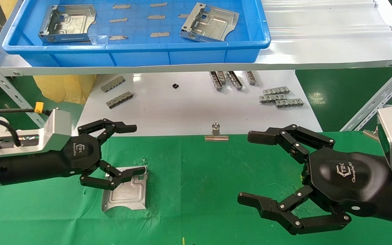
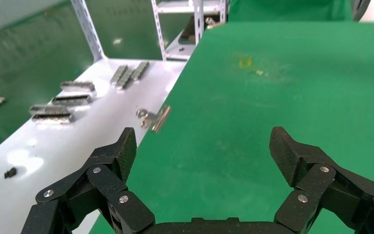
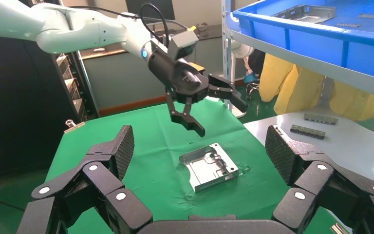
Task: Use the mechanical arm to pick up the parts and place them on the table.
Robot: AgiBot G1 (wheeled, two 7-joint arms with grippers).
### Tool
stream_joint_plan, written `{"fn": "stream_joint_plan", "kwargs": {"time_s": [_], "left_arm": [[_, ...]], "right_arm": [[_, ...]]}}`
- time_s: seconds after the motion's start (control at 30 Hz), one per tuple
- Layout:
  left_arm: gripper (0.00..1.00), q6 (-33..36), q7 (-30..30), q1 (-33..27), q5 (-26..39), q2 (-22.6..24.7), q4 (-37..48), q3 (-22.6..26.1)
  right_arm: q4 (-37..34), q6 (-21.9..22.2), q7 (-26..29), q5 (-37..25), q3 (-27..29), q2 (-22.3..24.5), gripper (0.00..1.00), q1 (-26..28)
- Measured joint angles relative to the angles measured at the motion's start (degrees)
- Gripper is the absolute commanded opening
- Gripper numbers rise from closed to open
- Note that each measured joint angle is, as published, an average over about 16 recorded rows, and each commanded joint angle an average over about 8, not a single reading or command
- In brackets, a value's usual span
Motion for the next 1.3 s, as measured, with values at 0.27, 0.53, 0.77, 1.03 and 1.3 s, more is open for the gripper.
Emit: {"fn": "stream_joint_plan", "kwargs": {"time_s": [0.27, 0.53, 0.77, 1.03, 1.3], "left_arm": [[1.0, -0.77, -6.46, 4.96, -2.93, -2.97, -9.91, -4.11], [1.0, -1.54, -12.93, 9.92, -5.86, -5.94, -19.83, -8.22], [1.0, -2.21, -18.58, 14.25, -8.41, -8.53, -28.49, -11.81], [1.0, -2.91, -24.53, 18.86, -11.14, -11.29, -37.76, -15.63], [1.0, -3.3, -27.61, 21.44, -12.72, -12.84, -42.94, -17.78]], "right_arm": [[0.0, 0.0, 0.0, 0.0, 0.0, 0.0, 1.0, 0.0], [0.0, 0.0, 0.0, 0.0, 0.0, 0.0, 1.0, 0.0], [0.0, 0.0, 0.0, 0.0, 0.0, 0.0, 1.0, 0.0], [0.0, 0.0, 0.0, 0.0, 0.0, 0.0, 1.0, 0.0], [-0.01, 0.01, 0.0, 0.01, 0.0, 0.0, 1.0, -0.01]]}}
